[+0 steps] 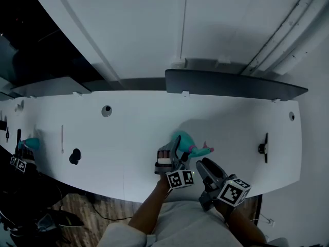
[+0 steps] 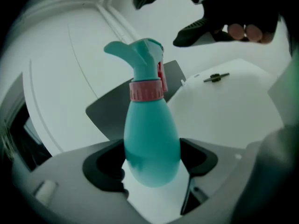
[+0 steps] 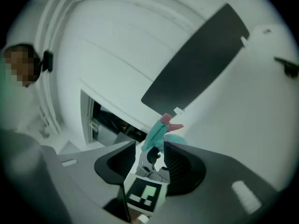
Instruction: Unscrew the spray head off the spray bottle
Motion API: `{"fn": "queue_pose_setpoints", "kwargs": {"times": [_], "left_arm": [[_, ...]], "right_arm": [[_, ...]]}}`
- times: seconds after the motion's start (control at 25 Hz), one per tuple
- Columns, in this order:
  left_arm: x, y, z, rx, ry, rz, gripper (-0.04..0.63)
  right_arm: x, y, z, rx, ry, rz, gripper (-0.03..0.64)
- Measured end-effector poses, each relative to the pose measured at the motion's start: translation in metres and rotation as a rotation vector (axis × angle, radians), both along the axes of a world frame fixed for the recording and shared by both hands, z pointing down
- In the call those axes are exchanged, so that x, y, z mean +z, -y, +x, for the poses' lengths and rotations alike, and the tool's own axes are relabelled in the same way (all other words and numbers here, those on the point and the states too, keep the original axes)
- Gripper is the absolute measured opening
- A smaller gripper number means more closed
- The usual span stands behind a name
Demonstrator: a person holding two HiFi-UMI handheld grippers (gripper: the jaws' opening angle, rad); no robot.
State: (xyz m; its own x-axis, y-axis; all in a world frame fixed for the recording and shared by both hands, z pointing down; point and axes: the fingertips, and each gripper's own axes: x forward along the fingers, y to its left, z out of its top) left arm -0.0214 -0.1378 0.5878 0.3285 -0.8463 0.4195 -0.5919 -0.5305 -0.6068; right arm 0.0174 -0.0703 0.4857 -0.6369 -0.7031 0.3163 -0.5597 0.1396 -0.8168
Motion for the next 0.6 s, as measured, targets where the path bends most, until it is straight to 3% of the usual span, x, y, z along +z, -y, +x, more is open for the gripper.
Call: {"fn": "queue_pose_setpoints", "kwargs": {"times": [0.16,0.32,0.44,0.52,0.6], "left_arm": [[-0.033,0.005,-0.016,-0.006,0.201,0.208,0.360],[-0.057,0.001,-0.022,0.001,0.308,0.340,0.360],[-0.069,-0.010,-0.019,0.023,0.354,0.411,0.360],[-0.072,-0.015,-0.017,0.024,0.362,0.421,0.360],[-0.073,-0.018,-0.018,0.014,0.356,0.416,0.360]], "right_arm": [[-0.007,-0.001,-0.002,0.099,0.238,-0.158,0.206],[-0.010,-0.003,-0.008,0.146,0.368,-0.242,0.204],[-0.006,-0.006,-0.007,0.178,0.409,-0.290,0.172],[-0.007,-0.006,-0.006,0.174,0.396,-0.275,0.123],[-0.009,-0.007,-0.006,0.153,0.371,-0.242,0.124]]}}
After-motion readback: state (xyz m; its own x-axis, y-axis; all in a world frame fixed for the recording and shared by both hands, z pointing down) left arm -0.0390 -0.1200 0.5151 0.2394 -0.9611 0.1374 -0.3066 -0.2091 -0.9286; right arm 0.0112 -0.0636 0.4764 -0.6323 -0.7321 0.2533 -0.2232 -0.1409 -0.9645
